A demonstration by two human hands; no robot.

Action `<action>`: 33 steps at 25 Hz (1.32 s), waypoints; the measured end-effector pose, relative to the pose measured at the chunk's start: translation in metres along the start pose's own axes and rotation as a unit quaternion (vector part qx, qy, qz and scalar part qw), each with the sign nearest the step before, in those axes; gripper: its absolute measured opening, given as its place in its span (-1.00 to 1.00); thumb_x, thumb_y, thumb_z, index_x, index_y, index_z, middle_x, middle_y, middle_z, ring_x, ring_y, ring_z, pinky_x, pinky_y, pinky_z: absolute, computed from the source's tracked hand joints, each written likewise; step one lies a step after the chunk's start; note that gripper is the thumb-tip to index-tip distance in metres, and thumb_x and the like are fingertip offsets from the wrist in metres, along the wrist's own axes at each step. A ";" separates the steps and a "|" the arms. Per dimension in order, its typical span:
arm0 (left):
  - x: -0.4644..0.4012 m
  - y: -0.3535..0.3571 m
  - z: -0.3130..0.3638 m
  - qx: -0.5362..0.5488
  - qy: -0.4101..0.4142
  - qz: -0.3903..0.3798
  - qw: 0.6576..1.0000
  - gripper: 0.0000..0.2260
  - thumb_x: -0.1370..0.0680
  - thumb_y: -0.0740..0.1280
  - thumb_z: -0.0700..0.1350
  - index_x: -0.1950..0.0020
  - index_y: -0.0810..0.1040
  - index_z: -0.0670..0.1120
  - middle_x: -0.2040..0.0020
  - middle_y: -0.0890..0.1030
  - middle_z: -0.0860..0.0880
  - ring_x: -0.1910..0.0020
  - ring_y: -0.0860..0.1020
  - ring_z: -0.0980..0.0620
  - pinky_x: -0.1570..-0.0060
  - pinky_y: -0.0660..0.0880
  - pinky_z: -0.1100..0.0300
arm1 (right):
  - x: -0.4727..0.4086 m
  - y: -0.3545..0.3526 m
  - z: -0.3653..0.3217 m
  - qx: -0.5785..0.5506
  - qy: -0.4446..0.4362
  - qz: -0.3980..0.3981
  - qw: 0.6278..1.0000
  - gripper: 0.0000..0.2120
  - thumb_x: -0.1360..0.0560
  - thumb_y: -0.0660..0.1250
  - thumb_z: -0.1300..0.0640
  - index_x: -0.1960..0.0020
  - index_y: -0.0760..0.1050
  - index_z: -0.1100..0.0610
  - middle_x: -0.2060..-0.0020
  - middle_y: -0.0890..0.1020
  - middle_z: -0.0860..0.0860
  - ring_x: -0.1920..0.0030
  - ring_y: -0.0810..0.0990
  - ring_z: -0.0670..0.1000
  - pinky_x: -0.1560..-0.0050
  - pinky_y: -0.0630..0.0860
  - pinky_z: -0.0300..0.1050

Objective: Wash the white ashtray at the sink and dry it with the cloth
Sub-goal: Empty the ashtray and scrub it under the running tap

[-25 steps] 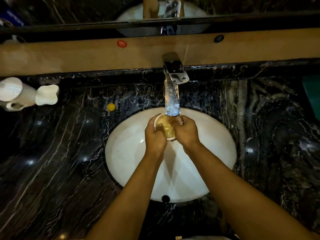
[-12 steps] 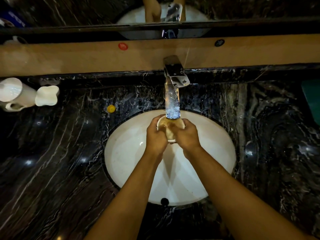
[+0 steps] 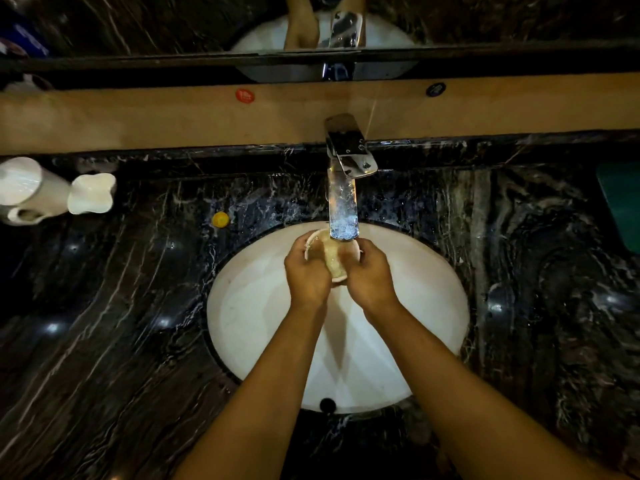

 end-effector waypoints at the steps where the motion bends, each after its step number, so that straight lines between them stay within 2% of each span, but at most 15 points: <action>1: 0.006 0.006 0.002 0.002 -0.001 -0.029 1.000 -0.70 -0.61 0.19 -0.37 -0.17 0.57 -0.05 -0.04 0.66 -0.08 -0.02 0.64 -0.07 0.00 0.63 0.01 | -0.001 -0.010 -0.006 0.041 -0.008 0.037 0.998 -0.76 -0.54 0.32 0.10 -0.17 0.61 0.14 0.02 0.73 0.04 0.03 0.70 0.07 0.14 0.63 -0.13; 3: 0.014 0.014 -0.003 0.010 -0.021 -0.086 0.996 -0.59 -0.58 0.13 -0.42 -0.28 0.51 -0.04 -0.12 0.65 -0.09 -0.06 0.64 -0.07 0.12 0.65 0.09 | -0.003 -0.023 -0.018 0.106 -0.029 0.075 0.991 -0.79 -0.62 0.27 0.11 -0.15 0.62 0.16 0.05 0.70 0.01 0.08 0.64 0.02 0.26 0.46 -0.33; 6: 0.010 0.014 -0.014 0.024 -0.051 -0.137 0.989 -0.44 -0.48 0.12 -0.47 -0.40 0.47 -0.07 -0.22 0.62 -0.16 -0.18 0.62 -0.20 0.15 0.66 0.01 | -0.003 -0.019 -0.026 0.146 -0.055 0.027 0.987 -0.75 -0.66 0.18 0.17 -0.22 0.58 0.19 0.02 0.65 0.02 0.04 0.58 0.01 0.17 0.43 -0.25; 8: 0.006 0.008 -0.009 0.014 -0.039 -0.126 0.991 -0.42 -0.44 0.13 -0.48 -0.39 0.48 -0.08 -0.22 0.62 -0.16 -0.19 0.61 -0.21 0.14 0.66 0.02 | -0.002 -0.012 -0.024 0.148 -0.059 -0.007 0.987 -0.72 -0.65 0.15 0.22 -0.28 0.54 0.20 -0.05 0.66 0.06 0.00 0.59 0.02 0.14 0.47 -0.27; 10: 0.007 0.002 0.004 0.007 0.005 -0.090 0.996 -0.46 -0.48 0.12 -0.51 -0.38 0.48 -0.13 -0.16 0.62 -0.07 -0.11 0.62 -0.06 0.20 0.63 0.23 | 0.001 -0.007 -0.022 0.112 -0.055 -0.027 0.992 -0.68 -0.59 0.19 0.29 -0.31 0.52 0.18 -0.06 0.66 0.05 -0.03 0.63 0.04 0.16 0.54 -0.33; 12: 0.005 -0.006 0.012 -0.009 0.043 -0.049 0.998 -0.56 -0.58 0.12 -0.48 -0.36 0.50 -0.14 -0.13 0.60 -0.01 -0.05 0.60 0.06 0.23 0.58 0.37 | 0.000 -0.003 -0.020 0.080 -0.040 -0.035 0.995 -0.63 -0.50 0.27 0.31 -0.29 0.53 0.15 -0.06 0.68 0.05 -0.05 0.66 0.08 0.00 0.63 -0.13; 13: 0.004 -0.009 0.012 -0.017 0.052 -0.034 0.998 -0.60 -0.60 0.14 -0.45 -0.34 0.52 -0.14 -0.13 0.61 -0.02 -0.05 0.61 0.06 0.21 0.58 0.38 | 0.001 -0.001 -0.020 0.088 -0.033 -0.040 0.995 -0.62 -0.47 0.31 0.31 -0.28 0.54 0.14 -0.05 0.69 0.05 -0.04 0.66 0.08 -0.02 0.63 -0.09; 15: 0.003 -0.012 0.008 -0.039 0.065 -0.014 0.997 -0.68 -0.61 0.22 -0.40 -0.28 0.58 -0.15 -0.13 0.66 -0.07 -0.06 0.64 0.04 0.12 0.62 0.32 | 0.003 -0.001 -0.020 0.149 -0.033 -0.028 0.988 -0.71 -0.46 0.34 0.28 -0.17 0.59 0.14 0.07 0.68 0.03 0.08 0.64 0.06 0.18 0.54 -0.24; 17: 0.003 -0.015 0.004 -0.061 0.071 0.007 0.996 -0.75 -0.63 0.26 -0.30 -0.24 0.63 -0.11 -0.11 0.69 -0.05 -0.07 0.66 0.02 -0.03 0.66 0.16 | 0.006 -0.008 -0.028 0.233 -0.080 0.023 0.969 -0.86 -0.49 0.31 0.20 0.04 0.63 0.16 0.22 0.67 0.06 0.22 0.60 0.08 0.35 0.37 -0.24; 19: 0.005 -0.015 0.003 -0.079 0.074 0.021 0.994 -0.78 -0.66 0.25 -0.22 -0.22 0.65 -0.08 -0.07 0.71 -0.01 -0.04 0.67 0.04 -0.06 0.65 0.09 | 0.006 -0.017 -0.036 0.286 -0.113 0.063 0.949 -0.80 -0.54 0.26 0.12 0.10 0.62 0.18 0.25 0.68 0.14 0.24 0.61 0.16 0.31 0.35 -0.18; 21: 0.003 -0.014 0.002 -0.094 0.080 0.016 0.992 -0.80 -0.65 0.28 -0.22 -0.18 0.66 -0.08 -0.03 0.71 0.00 -0.01 0.68 0.07 -0.02 0.65 0.11 | 0.000 -0.018 -0.038 0.349 -0.114 0.054 0.928 -0.73 -0.60 0.24 0.02 0.02 0.62 0.18 0.18 0.69 0.18 0.17 0.64 0.23 0.23 0.47 -0.09; 24: 0.001 -0.012 0.004 -0.102 0.077 -0.017 0.992 -0.83 -0.63 0.32 -0.24 -0.12 0.68 -0.08 0.02 0.71 0.04 0.08 0.67 0.19 0.10 0.62 0.29 | -0.003 -0.016 -0.042 0.417 -0.117 0.026 0.901 -0.60 -0.61 0.21 -0.15 -0.05 0.61 0.18 0.13 0.69 0.19 0.12 0.65 0.26 0.12 0.61 0.05; 26: 0.001 -0.013 0.002 -0.088 0.060 -0.021 0.994 -0.85 -0.62 0.33 -0.25 -0.12 0.66 -0.10 0.04 0.69 0.06 0.10 0.65 0.19 0.17 0.57 0.37 | -0.004 -0.014 -0.038 0.425 -0.110 0.005 0.899 -0.60 -0.63 0.18 -0.13 -0.06 0.57 0.20 0.11 0.69 0.20 0.14 0.66 0.26 0.12 0.64 0.07; 30: 0.015 -0.003 -0.025 0.085 -0.090 -0.022 0.992 -0.67 -0.55 0.28 -0.43 -0.19 0.54 -0.07 -0.02 0.66 -0.11 0.00 0.66 -0.13 -0.02 0.61 -0.06 | 0.000 -0.011 -0.019 0.393 -0.054 -0.002 0.918 -0.78 -0.62 0.17 0.12 -0.17 0.44 0.23 0.04 0.68 0.22 0.14 0.70 0.29 0.14 0.68 0.16; 33: 0.018 0.002 -0.029 0.121 -0.086 -0.023 0.989 -0.48 -0.44 0.20 -0.52 -0.25 0.56 -0.07 -0.12 0.65 -0.16 -0.10 0.64 -0.21 0.07 0.61 -0.07 | 0.005 -0.002 -0.013 0.345 -0.046 -0.028 0.937 -0.64 -0.59 0.15 0.14 -0.37 0.31 0.18 -0.03 0.65 0.22 0.11 0.69 0.29 0.10 0.68 0.18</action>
Point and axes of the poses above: each hand's wrist, its own x-axis away from the middle knuckle, its own y-axis out of the palm, z = x × y, the point moved 10 cm from there along -x, towards the middle knuckle
